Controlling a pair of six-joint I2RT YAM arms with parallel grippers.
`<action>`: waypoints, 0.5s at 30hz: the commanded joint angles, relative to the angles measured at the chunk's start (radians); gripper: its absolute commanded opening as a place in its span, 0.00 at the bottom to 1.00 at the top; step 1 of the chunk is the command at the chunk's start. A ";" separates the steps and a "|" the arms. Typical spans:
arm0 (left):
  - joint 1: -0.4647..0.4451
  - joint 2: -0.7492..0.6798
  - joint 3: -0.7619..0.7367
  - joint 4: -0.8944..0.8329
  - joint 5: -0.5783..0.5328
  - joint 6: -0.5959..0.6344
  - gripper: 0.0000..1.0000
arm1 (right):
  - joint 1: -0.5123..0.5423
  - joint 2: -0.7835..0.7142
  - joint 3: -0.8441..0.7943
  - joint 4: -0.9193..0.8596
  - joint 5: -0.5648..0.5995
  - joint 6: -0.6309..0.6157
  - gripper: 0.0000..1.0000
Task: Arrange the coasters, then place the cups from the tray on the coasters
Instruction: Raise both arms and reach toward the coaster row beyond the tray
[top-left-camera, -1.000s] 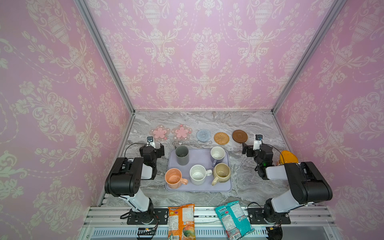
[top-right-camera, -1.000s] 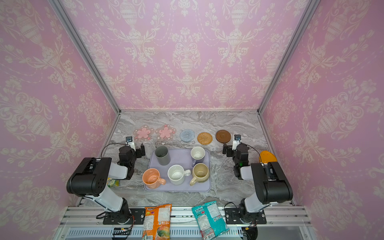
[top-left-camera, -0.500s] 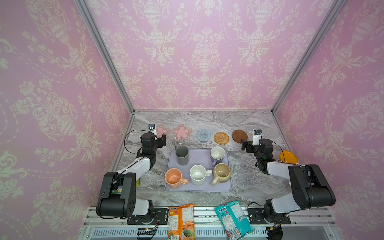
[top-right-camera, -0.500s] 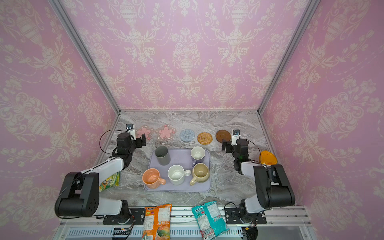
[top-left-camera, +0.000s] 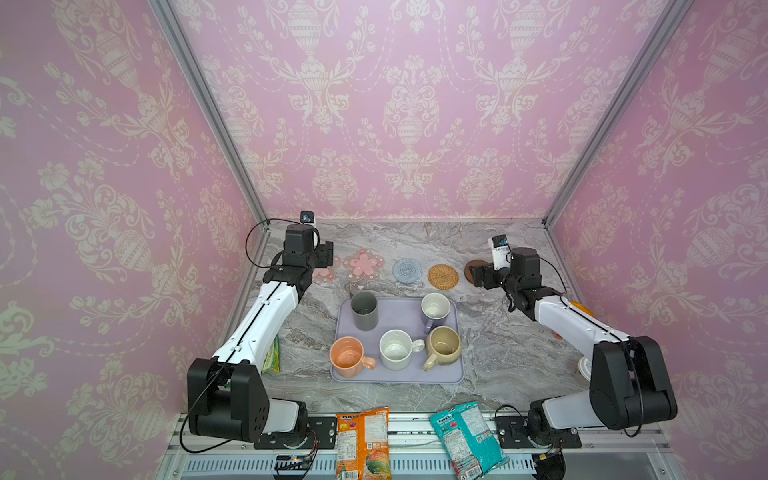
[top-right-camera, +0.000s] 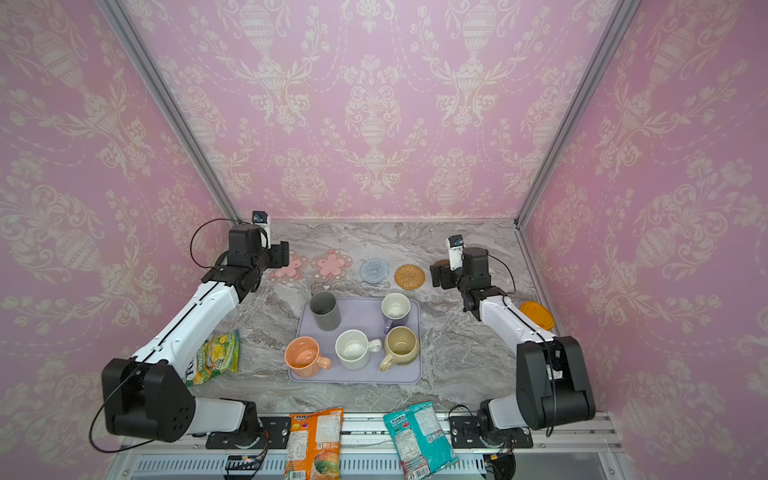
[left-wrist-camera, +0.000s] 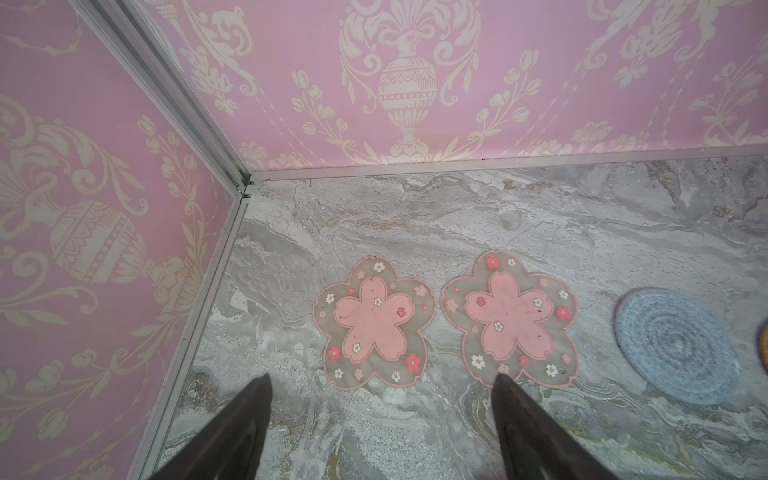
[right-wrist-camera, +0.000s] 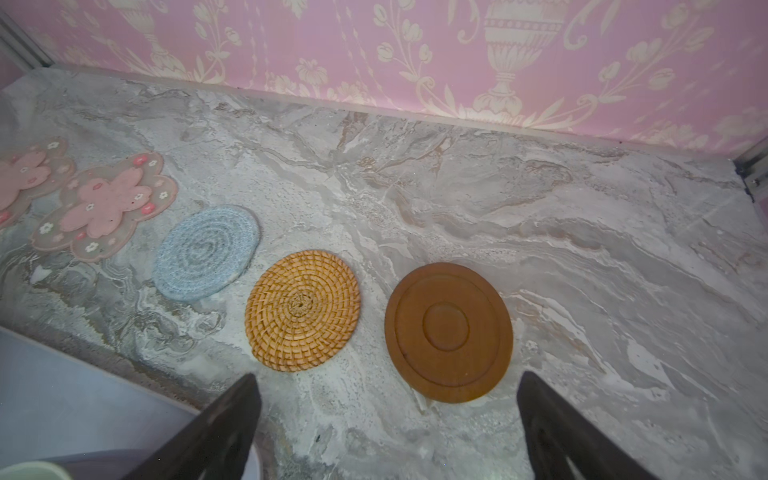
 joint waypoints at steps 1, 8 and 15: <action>-0.037 0.053 0.076 -0.135 -0.002 -0.068 0.84 | 0.046 0.033 0.103 -0.115 0.007 0.017 0.92; -0.130 0.230 0.213 -0.173 0.050 -0.110 0.82 | 0.132 0.168 0.276 -0.223 -0.041 0.111 0.72; -0.190 0.453 0.443 -0.318 0.116 -0.193 0.78 | 0.201 0.318 0.466 -0.340 -0.077 0.180 0.63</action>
